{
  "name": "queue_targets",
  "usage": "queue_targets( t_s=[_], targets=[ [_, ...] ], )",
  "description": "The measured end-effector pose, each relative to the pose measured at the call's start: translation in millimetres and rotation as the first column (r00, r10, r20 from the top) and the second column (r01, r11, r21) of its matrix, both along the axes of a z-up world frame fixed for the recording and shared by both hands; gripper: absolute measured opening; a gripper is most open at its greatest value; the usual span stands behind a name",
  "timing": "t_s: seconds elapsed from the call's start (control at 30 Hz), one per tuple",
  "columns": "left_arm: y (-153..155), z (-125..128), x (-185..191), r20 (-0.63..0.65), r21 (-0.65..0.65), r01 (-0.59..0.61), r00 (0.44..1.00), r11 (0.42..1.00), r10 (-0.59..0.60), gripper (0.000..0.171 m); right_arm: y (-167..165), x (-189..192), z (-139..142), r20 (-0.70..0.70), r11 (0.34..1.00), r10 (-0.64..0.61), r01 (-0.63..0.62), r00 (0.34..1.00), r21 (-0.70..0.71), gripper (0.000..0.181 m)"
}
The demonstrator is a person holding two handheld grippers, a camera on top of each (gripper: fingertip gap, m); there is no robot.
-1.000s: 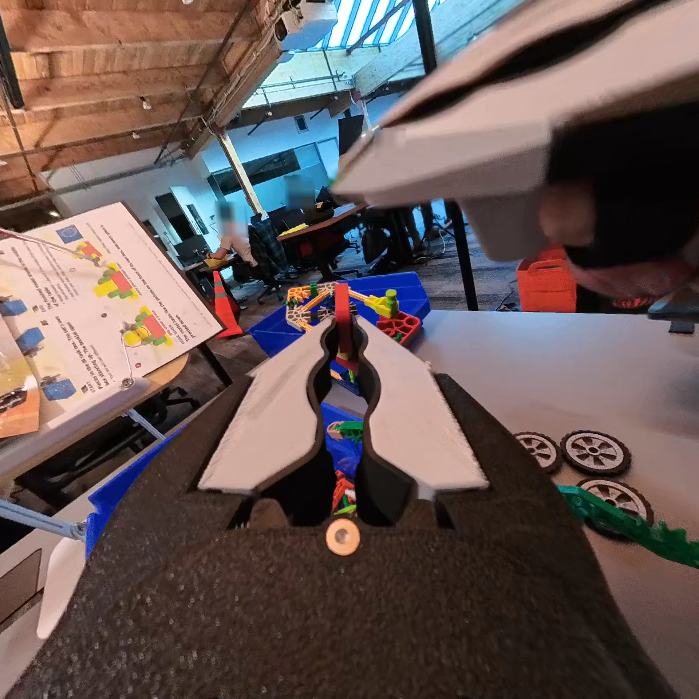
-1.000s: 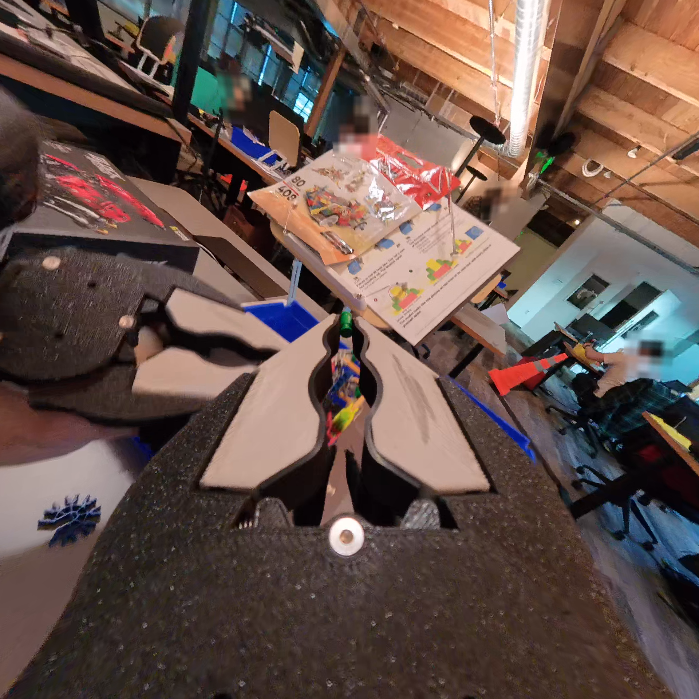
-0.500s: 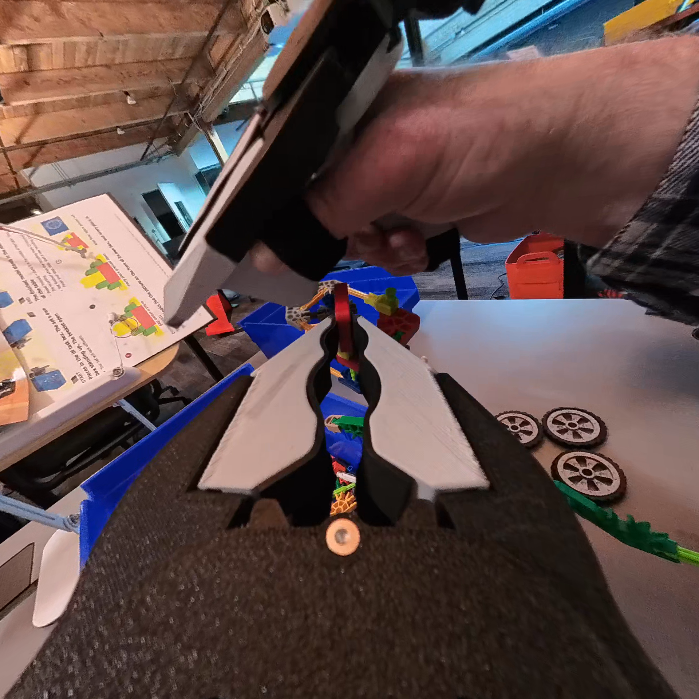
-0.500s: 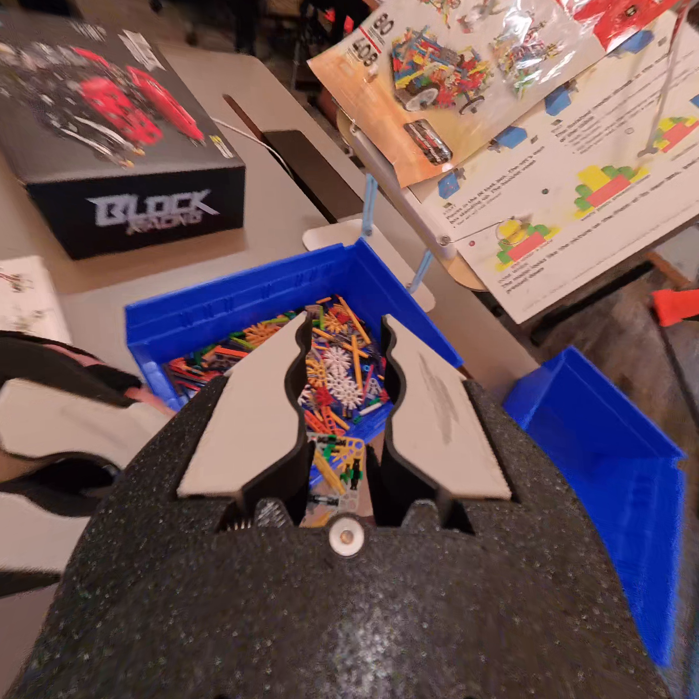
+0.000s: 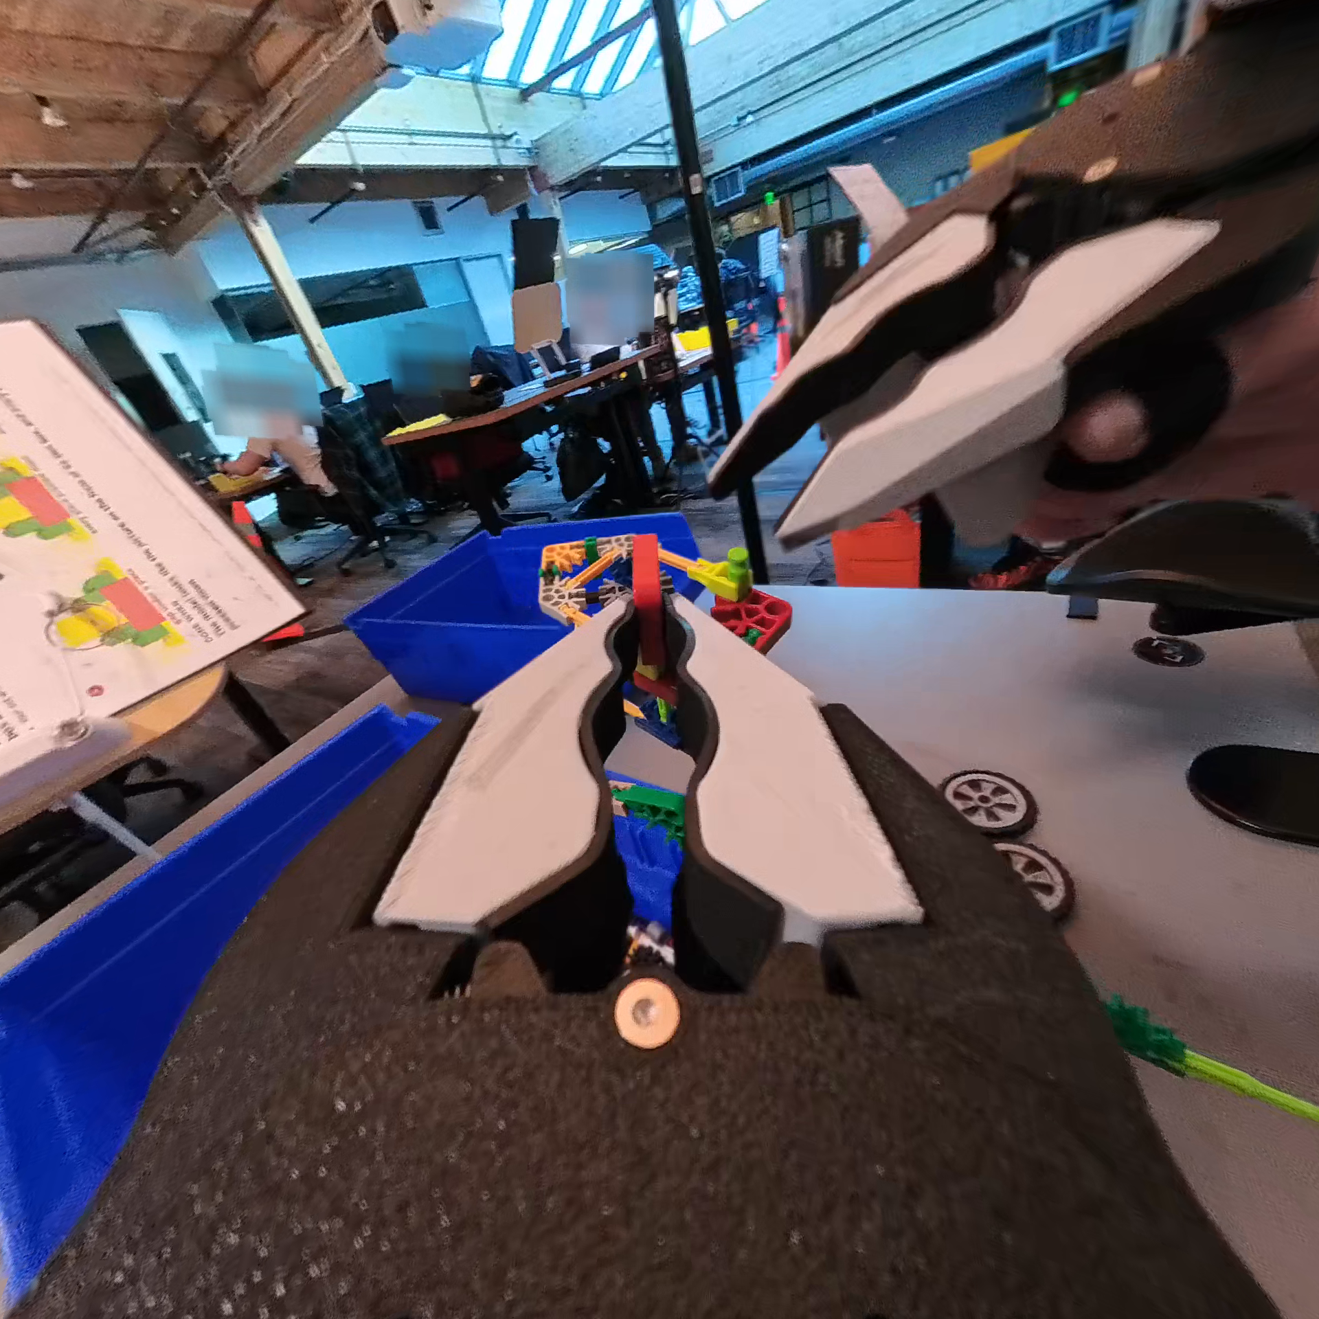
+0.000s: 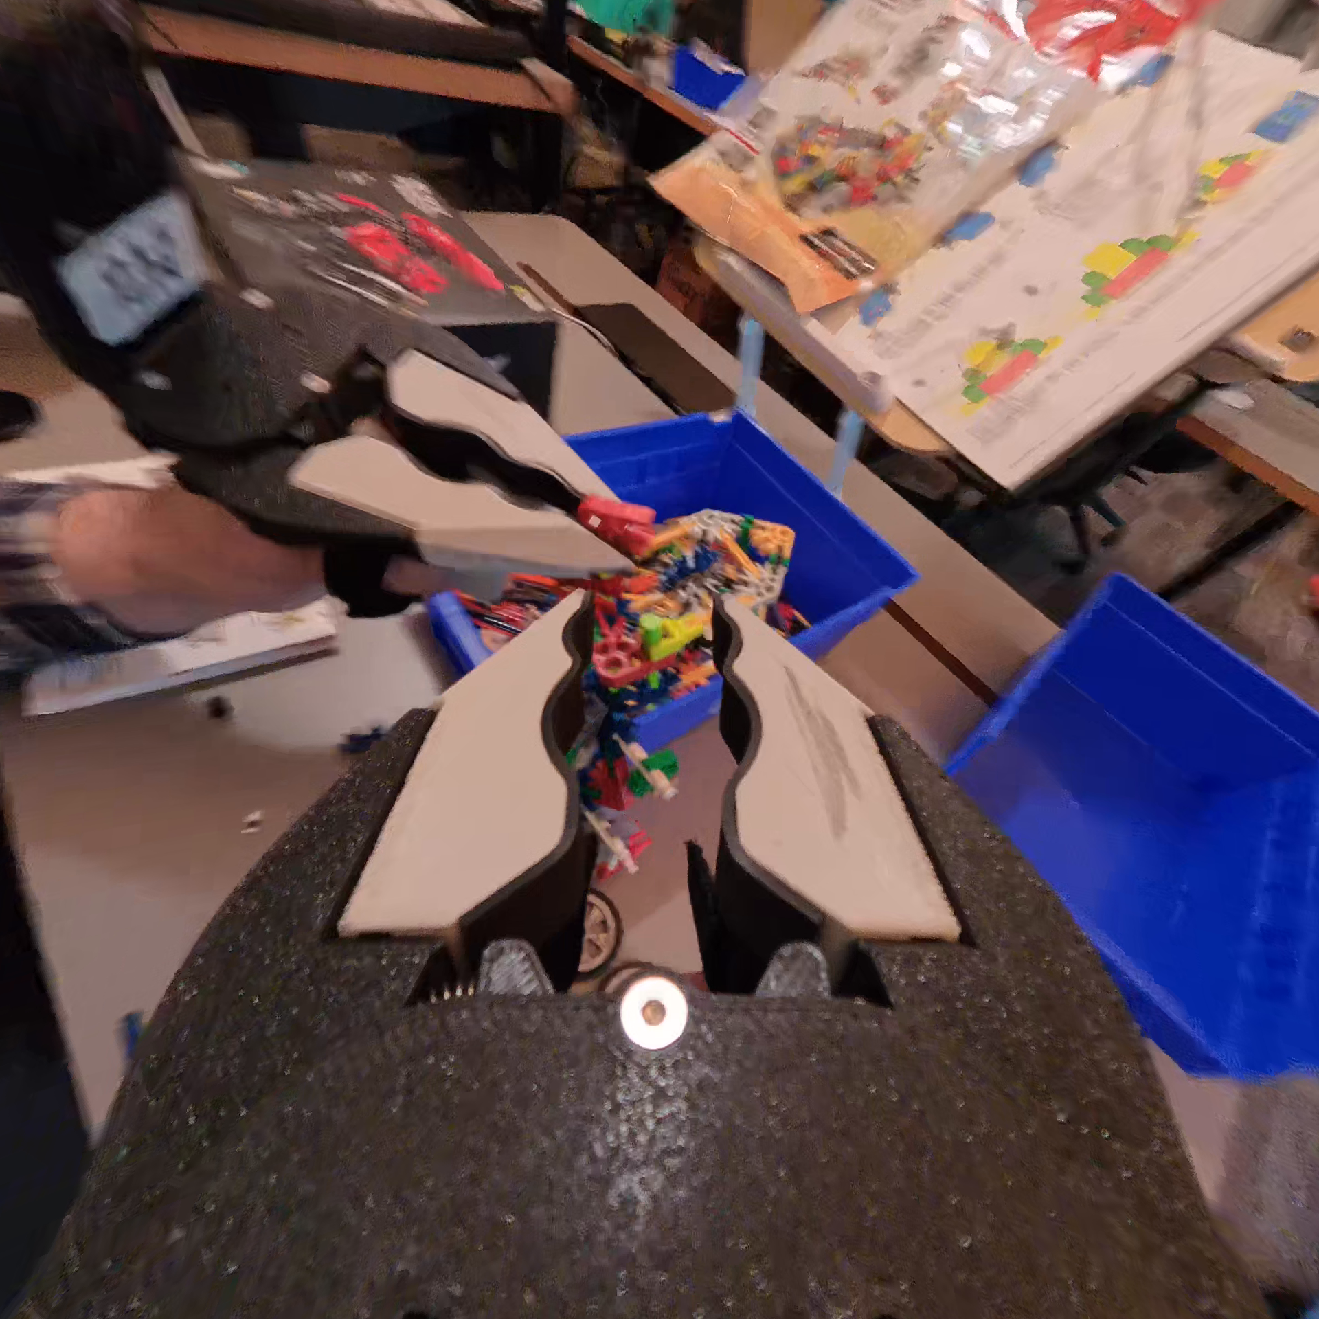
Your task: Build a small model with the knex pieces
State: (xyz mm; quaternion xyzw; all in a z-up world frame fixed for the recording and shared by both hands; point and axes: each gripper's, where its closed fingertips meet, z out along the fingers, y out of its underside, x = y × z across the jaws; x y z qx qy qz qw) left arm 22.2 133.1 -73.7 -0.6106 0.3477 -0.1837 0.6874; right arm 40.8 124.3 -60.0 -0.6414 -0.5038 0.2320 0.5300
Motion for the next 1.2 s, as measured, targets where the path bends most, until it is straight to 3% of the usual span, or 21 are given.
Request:
queue_targets(
  t_s=[0.07,0.13,0.3,0.4,0.53,0.7,0.87,0.97,1.07,1.2],
  targets=[
    [0,3,1,0.000,0.003,0.019,1.000,1.000,-0.019,0.003,10,7,-11,0.034,0.994,-0.107,0.106,0.994,0.024,0.049],
    [-4,7,5,0.013,0.009,0.060,0.998,0.998,-0.060,0.003,17,11,-18,-0.017,0.983,-0.183,0.183,0.983,-0.034,0.051],
    [-13,9,19,0.053,0.013,0.188,0.981,0.982,-0.189,0.003,5,-1,-25,-0.215,0.971,-0.105,0.053,0.971,-0.234,0.049],
    [-18,13,26,0.081,0.019,0.261,0.962,0.965,-0.261,0.002,2,-4,-20,-0.357,0.946,-0.073,-0.049,0.931,-0.321,0.025],
    [-17,13,29,0.084,0.005,0.282,0.956,0.960,-0.281,0.003,0,-4,-17,-0.420,0.948,-0.091,-0.051,0.903,-0.314,0.016],
    [-8,14,26,-0.095,0.027,0.161,0.983,0.987,-0.157,0.014,3,-2,-15,-0.394,0.964,-0.167,0.066,0.904,-0.257,0.009],
    [-5,12,26,-0.336,0.045,0.069,0.941,0.997,-0.050,0.009,6,-2,-16,-0.371,0.969,-0.215,0.150,0.904,-0.197,0.008],
    [-5,20,27,-0.215,-0.027,0.076,0.973,0.997,-0.080,0.003,7,-1,-9,-0.438,0.968,-0.231,0.159,0.869,-0.196,0.007],
    [-6,26,27,0.020,-0.127,0.141,0.990,0.982,-0.140,0.002,8,-1,-2,-0.518,0.966,-0.242,0.155,0.820,-0.207,0.005],
    [-5,31,23,0.350,-0.242,0.267,0.921,0.933,-0.173,0.002,6,-5,5,-0.599,0.965,-0.246,0.137,0.762,-0.223,0.004]
  ],
)
